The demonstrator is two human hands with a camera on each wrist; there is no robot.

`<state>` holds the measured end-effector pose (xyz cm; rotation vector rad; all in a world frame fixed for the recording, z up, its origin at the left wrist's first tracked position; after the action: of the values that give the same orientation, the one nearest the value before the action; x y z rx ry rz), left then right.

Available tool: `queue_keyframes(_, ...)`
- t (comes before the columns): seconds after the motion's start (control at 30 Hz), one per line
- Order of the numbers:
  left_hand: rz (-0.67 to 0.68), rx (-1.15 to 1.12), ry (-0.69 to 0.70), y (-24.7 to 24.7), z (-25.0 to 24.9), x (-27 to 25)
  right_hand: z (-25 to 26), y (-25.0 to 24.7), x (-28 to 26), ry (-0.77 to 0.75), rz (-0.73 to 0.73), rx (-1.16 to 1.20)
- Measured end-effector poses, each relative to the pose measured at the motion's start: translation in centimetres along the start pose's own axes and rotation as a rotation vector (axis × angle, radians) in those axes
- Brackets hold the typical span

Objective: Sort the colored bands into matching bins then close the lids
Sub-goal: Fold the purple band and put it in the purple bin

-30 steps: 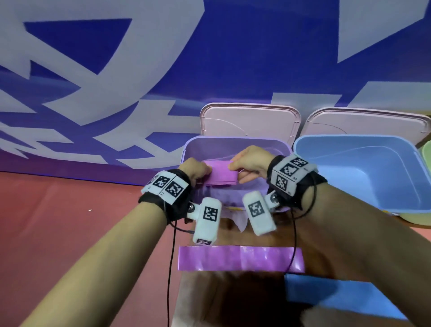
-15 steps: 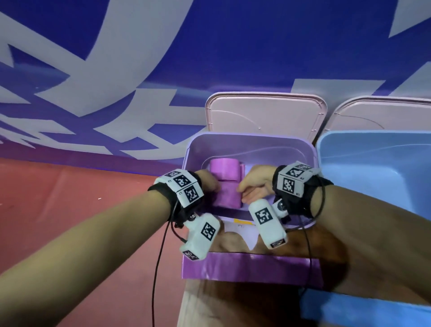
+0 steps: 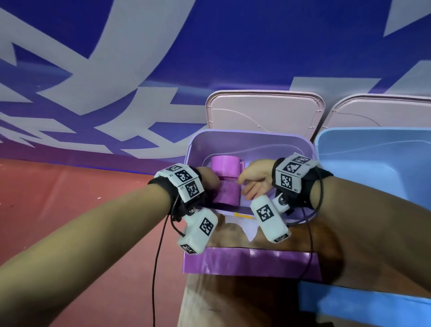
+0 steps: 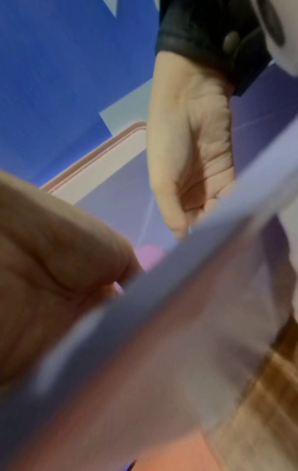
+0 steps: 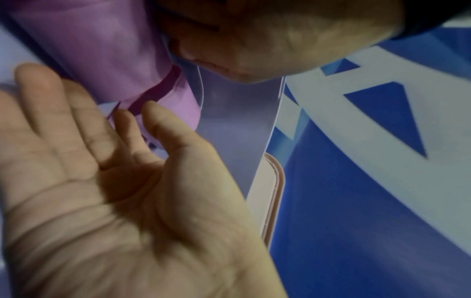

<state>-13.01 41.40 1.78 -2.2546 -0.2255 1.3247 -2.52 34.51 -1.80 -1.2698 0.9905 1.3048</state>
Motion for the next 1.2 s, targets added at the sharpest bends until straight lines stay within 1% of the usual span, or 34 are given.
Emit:
queue_keyframes(0.03,-0.009,0.014,0.039,-0.1,0.1,0.0,-0.1,-0.1,-0.7,-0.013,-0.017,-0.024)
queue_keyframes(0.07,-0.015,0.039,0.044,-0.4,-0.3,-0.9,-0.3,-0.1,-1.5,-0.023,-0.035,-0.055)
queue_keyframes(0.1,0.006,0.148,0.097,-0.7,-0.8,-1.4,-0.4,-0.1,-2.4,-0.033,-0.054,-0.085)
queue_keyframes(0.13,0.027,0.26,0.147,-1.0,-1.3,-2.4,-0.5,-0.2,-3.3,-0.065,-0.107,-0.118)
queue_keyframes(0.17,0.002,0.244,0.159,-1.2,-1.4,-2.9,-0.5,-0.4,-4.0,-0.109,-0.186,-0.151)
queue_keyframes(0.2,-0.068,0.087,0.14,-1.3,-1.4,-3.3,-0.6,-0.7,-4.7,-0.161,-0.272,-0.181)
queue_keyframes(0.23,-0.178,-0.005,0.182,-1.7,-1.2,-3.5,-0.8,-0.8,-5.6,-0.213,-0.356,-0.2)
queue_keyframes(0.3,-0.312,0.012,0.225,-2.1,-1.4,-4.2,-1.1,-0.8,-7.1,-0.295,-0.471,-0.235)
queue_keyframes(0.37,-0.357,0.092,0.313,-1.5,-1.8,-5.5,-1.9,-0.2,-8.3,-0.372,-0.559,-0.282)
queue_keyframes(0.4,-0.416,0.108,0.348,-1.3,-2.0,-6.3,-2.3,0.2,-8.9,-0.413,-0.626,-0.314)
queue_keyframes(0.47,-0.515,0.093,0.424,-0.9,-2.2,-7.7,-3.2,0.7,-10.3,-0.501,-0.776,-0.337)
queue_keyframes(0.57,-0.61,0.082,0.523,0.4,-1.9,-9.4,-5.3,2.0,-12.3,-0.642,-0.962,-0.32)
queue_keyframes(0.63,-0.659,0.077,0.584,1.7,-1.8,-10.5,-6.8,3.2,-13.2,-0.74,-1.054,-0.35)
queue_keyframes(0.7,-0.698,0.107,0.603,3.1,-1.7,-11.4,-8.3,4.3,-13.2,-0.806,-1.109,-0.434)
queue_keyframes(0.77,-0.719,0.167,0.595,4.5,-1.3,-11.8,-9.5,5.7,-12.8,-0.893,-1.116,-0.546)
queue_keyframes(0.8,-0.718,0.202,0.587,5.2,-1.0,-11.8,-10.1,6.4,-12.4,-0.922,-1.093,-0.633)
queue_keyframes(0.9,-0.655,0.335,0.542,7.5,0.4,-10.8,-12.1,8.0,-9.9,-0.984,-1.044,-0.835)
queue_keyframes(0.97,-0.565,0.38,0.489,9.1,2.2,-9.4,-13.4,8.4,-7.5,-0.911,-0.955,-0.909)
queue_keyframes(1.0,-0.521,0.37,0.454,9.8,3.3,-8.5,-14.1,8.5,-6.2,-0.812,-0.897,-0.937)
queue_keyframes(1.03,-0.489,0.347,0.402,10.4,4.5,-7.7,-15.0,8.4,-4.8,-0.701,-0.863,-0.964)
queue_keyframes(1.07,-0.472,0.311,0.331,11.0,5.9,-7.0,-15.8,8.1,-3.7,-0.623,-0.852,-0.971)
queue_keyframes(1.13,-0.506,0.179,0.171,11.8,8.7,-6.2,-16.8,8.0,-2.4,-0.533,-0.83,-0.943)
queue_keyframes(1.2,-0.58,-0.004,0.031,12.6,11.0,-6.0,-17.6,8.0,-1.2,-0.491,-0.815,-0.903)
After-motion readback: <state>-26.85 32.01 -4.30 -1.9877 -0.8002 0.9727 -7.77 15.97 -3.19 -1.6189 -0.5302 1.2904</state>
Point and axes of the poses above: each hand's wrist, its own x-axis towards the middle knuckle, its own y-axis out of the palm, z = x × y, the point moved 5 cm from there along x, towards the middle knuckle, and after that the axes turned 14 degrees about y, right-handed, at the moved point
